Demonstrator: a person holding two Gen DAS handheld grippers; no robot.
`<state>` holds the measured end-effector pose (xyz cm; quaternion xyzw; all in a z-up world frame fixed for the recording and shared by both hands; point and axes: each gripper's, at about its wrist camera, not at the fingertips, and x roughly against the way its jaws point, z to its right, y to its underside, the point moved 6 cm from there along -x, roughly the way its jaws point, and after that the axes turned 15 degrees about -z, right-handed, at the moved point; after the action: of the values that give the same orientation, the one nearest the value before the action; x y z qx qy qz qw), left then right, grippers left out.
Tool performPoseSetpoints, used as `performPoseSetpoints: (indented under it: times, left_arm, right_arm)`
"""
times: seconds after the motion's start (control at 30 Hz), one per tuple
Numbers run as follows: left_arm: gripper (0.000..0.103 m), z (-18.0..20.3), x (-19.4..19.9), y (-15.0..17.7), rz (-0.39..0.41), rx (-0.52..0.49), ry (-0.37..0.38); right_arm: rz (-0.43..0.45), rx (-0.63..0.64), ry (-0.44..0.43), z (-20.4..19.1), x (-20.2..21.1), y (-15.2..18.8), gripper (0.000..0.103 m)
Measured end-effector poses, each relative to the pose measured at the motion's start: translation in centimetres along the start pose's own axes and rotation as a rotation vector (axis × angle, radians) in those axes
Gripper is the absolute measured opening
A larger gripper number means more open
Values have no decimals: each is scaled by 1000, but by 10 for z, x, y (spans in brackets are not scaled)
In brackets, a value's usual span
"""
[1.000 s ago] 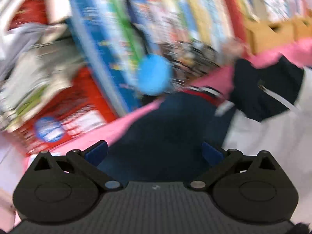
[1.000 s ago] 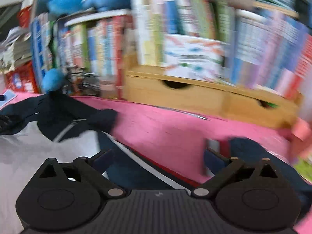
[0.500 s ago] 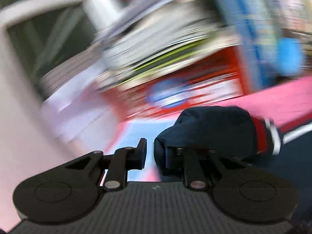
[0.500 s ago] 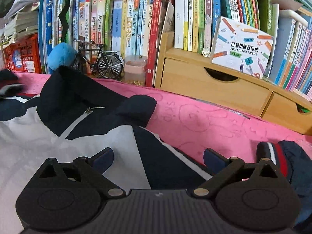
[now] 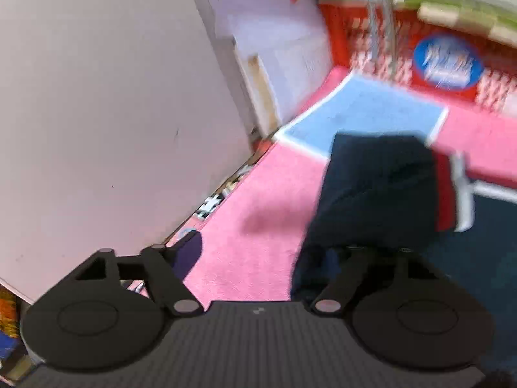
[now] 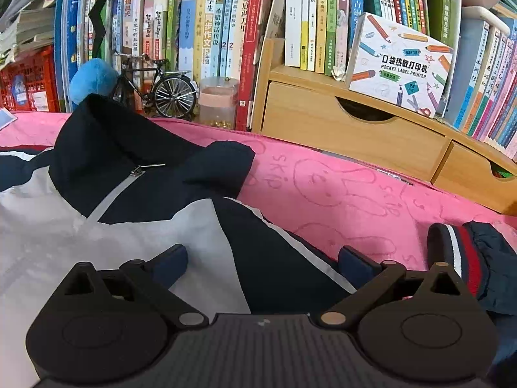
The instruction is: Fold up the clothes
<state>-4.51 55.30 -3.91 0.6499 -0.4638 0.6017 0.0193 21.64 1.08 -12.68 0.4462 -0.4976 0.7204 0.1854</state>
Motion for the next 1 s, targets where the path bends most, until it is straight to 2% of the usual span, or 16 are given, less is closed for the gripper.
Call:
performPoseSetpoints:
  times: [0.07,0.1,0.13,0.2,0.3,0.43,0.5,0.6,0.67,0.73,0.8,0.83,0.87,0.93,0.97,1.0]
  left_arm:
    - [75,19,36,4,149,-95,22]
    - [87,34,55,6,225,-164,47]
    - [90,52,72,9,288,-237,90]
    - [100,97,100,15,369,-386,237]
    - [103,172,119,19,388,-541,405]
    - [103,267,122,31,335,-711,644]
    - [103,304,121,41,335,-798,657]
    - [103,353,113,53,341,-893,569]
    - [103,371,104,50,317,-908,544]
    - [103,380,101,39,285,-873,587]
    - [103,385,96,29,242,-826,619]
    - [103,384,94,29,246,-809,620]
    - [97,383,95,30,261,-804,617]
    - [75,384,100,37,308,-816,595]
    - [53,389,102,39,325,-823,578]
    - [37,395,104,41,343,-831,561]
  right_arm:
    - [8,18,-6,-1,2,-2,101]
    - [17,27,-6,-1,3,-4,101]
    - [26,35,-5,-1,4,-7,101]
    - [37,62,-22,-3,3,-11,103]
    - [11,87,-48,-5,-4,-13,103]
    - [-22,87,-85,2,-11,-9,103]
    - [-41,78,-125,6,-16,-7,103]
    - [-59,64,-187,12,-21,-9,103]
    - [-50,82,-195,11,-23,-11,103]
    - [-47,89,-197,9,-24,-12,103]
    - [-31,97,-213,6,-19,-10,88]
    - [-14,106,-214,3,-14,-9,67]
    - [-4,114,-209,-2,-9,-8,48]
    - [14,134,-182,-12,-3,-7,31]
    - [24,148,-146,-17,-2,-8,21]
    - [35,149,-116,-19,-2,-10,18]
